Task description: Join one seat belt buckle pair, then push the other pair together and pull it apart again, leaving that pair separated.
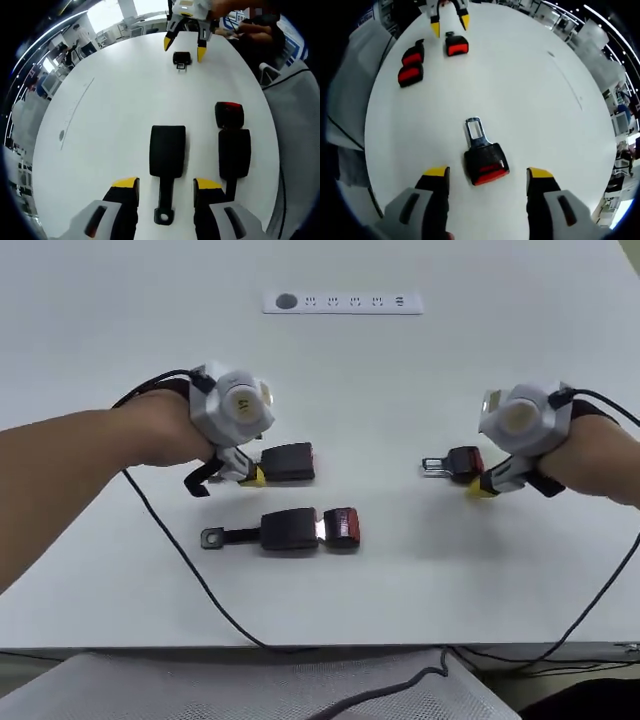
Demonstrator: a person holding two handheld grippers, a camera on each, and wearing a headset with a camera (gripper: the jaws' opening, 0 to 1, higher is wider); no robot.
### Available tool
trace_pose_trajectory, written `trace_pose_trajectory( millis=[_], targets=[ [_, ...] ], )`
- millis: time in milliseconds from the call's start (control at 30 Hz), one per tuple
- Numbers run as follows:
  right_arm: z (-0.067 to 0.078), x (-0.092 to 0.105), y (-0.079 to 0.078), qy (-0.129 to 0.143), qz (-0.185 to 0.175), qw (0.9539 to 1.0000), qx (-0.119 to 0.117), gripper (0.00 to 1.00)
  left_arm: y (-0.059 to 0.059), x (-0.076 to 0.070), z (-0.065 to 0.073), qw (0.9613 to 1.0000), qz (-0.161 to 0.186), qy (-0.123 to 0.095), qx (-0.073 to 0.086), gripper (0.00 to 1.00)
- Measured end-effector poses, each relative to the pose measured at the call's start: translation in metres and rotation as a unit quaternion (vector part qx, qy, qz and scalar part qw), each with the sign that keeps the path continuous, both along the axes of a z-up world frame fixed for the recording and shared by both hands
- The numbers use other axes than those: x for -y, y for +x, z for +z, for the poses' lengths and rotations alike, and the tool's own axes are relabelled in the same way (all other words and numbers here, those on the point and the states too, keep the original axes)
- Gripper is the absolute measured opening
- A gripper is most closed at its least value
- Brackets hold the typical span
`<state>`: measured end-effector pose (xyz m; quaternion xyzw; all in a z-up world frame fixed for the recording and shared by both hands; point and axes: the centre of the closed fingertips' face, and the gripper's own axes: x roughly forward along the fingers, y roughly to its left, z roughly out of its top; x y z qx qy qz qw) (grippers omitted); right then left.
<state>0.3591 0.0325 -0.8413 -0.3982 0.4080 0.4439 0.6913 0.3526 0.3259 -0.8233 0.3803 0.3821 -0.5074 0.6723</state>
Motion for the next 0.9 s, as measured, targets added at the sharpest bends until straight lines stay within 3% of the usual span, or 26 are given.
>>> trace_pose_trajectory(
  millis=[133, 200, 333, 400, 500, 667, 800, 900],
  targets=[
    [0.014, -0.015, -0.012, 0.037, -0.023, 0.9989, 0.019, 0.67, -0.022, -0.022, 0.01, 0.9979, 0.049, -0.042, -0.004, 0.5],
    [0.024, -0.026, -0.018, 0.058, -0.015, 0.9975, 0.036, 0.69, -0.035, -0.03, 0.016, 0.9966, 0.061, -0.056, 0.0, 0.52],
    [0.039, -0.041, -0.027, 0.099, -0.035, 0.9932, 0.052, 0.77, -0.051, -0.041, 0.03, 0.9917, 0.095, -0.081, 0.029, 0.59],
    [0.045, -0.047, -0.036, 0.118, -0.045, 0.9907, 0.049, 0.78, -0.054, -0.048, 0.037, 0.9861, 0.123, -0.097, 0.054, 0.72],
    [0.051, -0.047, -0.047, 0.119, -0.043, 0.9901, 0.059, 0.82, -0.068, -0.058, 0.044, 0.9768, 0.168, -0.125, 0.046, 0.74],
    [0.063, -0.042, -0.065, 0.151, -0.077, 0.9836, 0.062, 0.89, -0.086, -0.069, 0.051, 0.9613, 0.218, -0.162, 0.044, 0.82],
    [0.058, -0.026, -0.08, 0.154, -0.103, 0.9809, 0.059, 0.9, -0.098, -0.082, 0.047, 0.957, 0.235, -0.167, 0.035, 0.89],
    [0.056, -0.013, -0.085, 0.159, -0.129, 0.9771, 0.059, 0.94, -0.1, -0.092, 0.049, 0.9518, 0.253, -0.168, 0.044, 0.97]
  ],
)
